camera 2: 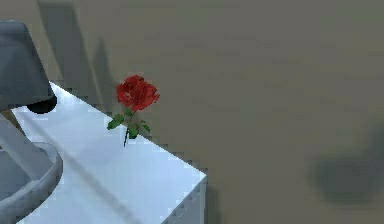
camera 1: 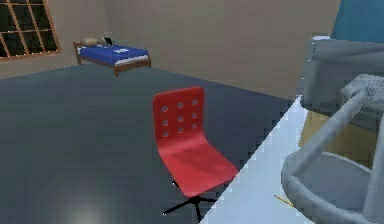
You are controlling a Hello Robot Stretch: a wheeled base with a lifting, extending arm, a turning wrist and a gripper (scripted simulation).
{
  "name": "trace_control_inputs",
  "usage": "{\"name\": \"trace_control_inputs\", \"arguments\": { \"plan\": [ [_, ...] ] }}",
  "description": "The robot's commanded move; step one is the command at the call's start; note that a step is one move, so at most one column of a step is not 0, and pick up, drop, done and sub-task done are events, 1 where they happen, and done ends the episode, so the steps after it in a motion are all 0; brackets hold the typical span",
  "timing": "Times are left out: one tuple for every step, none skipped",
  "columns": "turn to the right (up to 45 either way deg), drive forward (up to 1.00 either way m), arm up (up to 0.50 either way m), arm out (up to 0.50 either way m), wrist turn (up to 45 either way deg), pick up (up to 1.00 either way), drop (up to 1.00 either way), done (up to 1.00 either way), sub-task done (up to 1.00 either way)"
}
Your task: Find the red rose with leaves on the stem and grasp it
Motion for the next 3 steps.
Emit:
{"name": "trace_control_inputs", "arguments": {
  "plan": [
    [-15.0, 0.00, 0.00, 0.00, 0.0, 0.00, 0.00, 0.00, 0.00],
    [0.0, 0.00, 0.50, 0.00, 0.0, 0.00, 0.00, 0.00, 0.00],
    [0.0, 0.00, 0.38, 0.00, 0.0, 0.00, 0.00, 0.00, 0.00]
  ]
}}
